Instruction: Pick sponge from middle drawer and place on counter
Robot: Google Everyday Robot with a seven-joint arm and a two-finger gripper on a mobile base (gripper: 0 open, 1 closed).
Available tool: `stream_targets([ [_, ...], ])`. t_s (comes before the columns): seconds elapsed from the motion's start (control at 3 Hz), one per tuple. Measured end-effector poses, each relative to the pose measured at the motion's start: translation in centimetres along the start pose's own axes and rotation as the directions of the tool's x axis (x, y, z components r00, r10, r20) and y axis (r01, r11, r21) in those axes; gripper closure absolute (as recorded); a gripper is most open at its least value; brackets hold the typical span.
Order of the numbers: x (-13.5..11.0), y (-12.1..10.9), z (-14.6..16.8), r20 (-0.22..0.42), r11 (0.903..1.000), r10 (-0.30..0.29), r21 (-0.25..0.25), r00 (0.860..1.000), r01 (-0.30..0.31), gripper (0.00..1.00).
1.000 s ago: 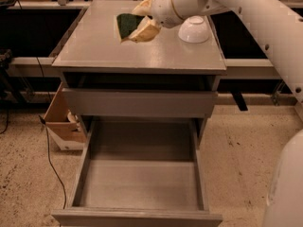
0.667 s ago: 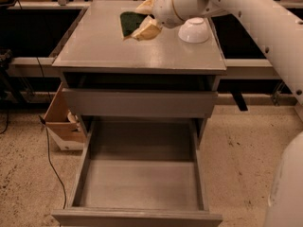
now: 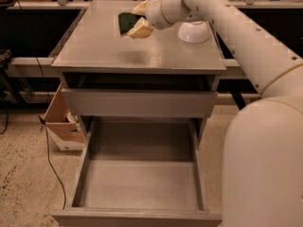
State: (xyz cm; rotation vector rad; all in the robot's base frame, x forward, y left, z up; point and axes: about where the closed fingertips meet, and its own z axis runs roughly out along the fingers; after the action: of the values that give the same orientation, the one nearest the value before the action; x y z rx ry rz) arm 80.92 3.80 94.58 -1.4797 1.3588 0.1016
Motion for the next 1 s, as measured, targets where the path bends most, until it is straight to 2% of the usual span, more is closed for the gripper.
stream_targets([
  [0.33, 1.1, -0.2, 3.8, 0.013, 0.9993, 0.035, -0.018, 0.999, -0.034, 0.88],
  [0.67, 1.6, 0.3, 6.7, 0.024, 0.9969, 0.067, -0.044, 0.997, -0.066, 0.65],
  [1.0, 1.8, 0.5, 7.4, 0.028, 0.9948, 0.089, -0.052, 0.996, -0.088, 0.42],
])
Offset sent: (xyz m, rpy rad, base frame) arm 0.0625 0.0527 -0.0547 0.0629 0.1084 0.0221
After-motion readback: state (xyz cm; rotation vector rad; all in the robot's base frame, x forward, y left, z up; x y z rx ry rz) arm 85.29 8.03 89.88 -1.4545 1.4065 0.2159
